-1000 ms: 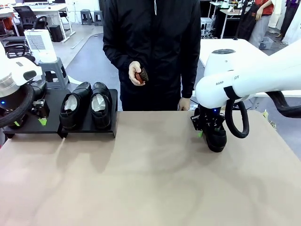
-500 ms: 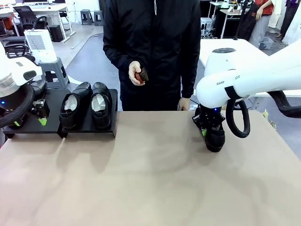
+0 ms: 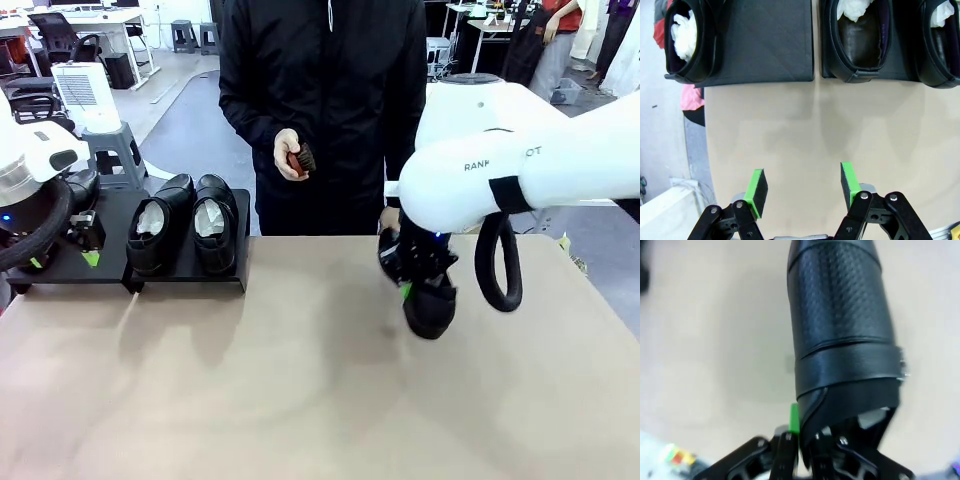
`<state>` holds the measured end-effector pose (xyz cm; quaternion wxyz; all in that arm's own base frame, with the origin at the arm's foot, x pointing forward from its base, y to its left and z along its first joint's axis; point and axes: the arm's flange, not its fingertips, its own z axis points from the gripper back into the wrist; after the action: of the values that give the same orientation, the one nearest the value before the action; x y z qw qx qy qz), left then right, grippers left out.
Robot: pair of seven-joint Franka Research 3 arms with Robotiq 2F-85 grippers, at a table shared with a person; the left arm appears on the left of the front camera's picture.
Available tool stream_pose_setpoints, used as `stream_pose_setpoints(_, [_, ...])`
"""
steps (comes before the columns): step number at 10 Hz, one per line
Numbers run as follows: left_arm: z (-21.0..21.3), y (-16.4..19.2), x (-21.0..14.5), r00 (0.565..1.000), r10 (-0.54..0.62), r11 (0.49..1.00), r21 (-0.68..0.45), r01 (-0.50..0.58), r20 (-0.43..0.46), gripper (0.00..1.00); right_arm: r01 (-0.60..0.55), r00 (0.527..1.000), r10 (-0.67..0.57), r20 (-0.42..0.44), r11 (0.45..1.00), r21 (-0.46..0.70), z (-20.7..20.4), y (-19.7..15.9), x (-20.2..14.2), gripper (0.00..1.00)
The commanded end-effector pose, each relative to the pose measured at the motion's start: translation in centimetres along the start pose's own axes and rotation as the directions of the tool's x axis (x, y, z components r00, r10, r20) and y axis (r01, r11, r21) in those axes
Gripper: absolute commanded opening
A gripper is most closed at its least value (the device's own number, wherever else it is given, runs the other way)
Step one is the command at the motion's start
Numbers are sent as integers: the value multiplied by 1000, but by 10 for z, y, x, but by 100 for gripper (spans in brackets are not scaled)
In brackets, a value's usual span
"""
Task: Organize the shoes by placing them on the stand.
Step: Pick up one Shoe and place it in the middle of the table.
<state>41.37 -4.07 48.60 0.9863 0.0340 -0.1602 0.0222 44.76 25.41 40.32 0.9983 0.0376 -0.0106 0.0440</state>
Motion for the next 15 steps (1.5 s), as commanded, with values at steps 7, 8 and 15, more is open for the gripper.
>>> stream_pose_setpoints(7, [1,2,-1,1000,3,1000,-7,-3,-4,77,-98,992,108,-67,985,139,-54,69,-92,0])
stream_pose_setpoints(8, [1,2,-1,1000,3,1000,-7,-3,-4,77,-123,985,142,-97,977,175,-59,73,-91,0])
stream_pose_setpoints(15, [1,2,-1,1000,3,1000,-7,-3,-4,77,-146,981,173,-90,958,248,-23,51,-90,100])
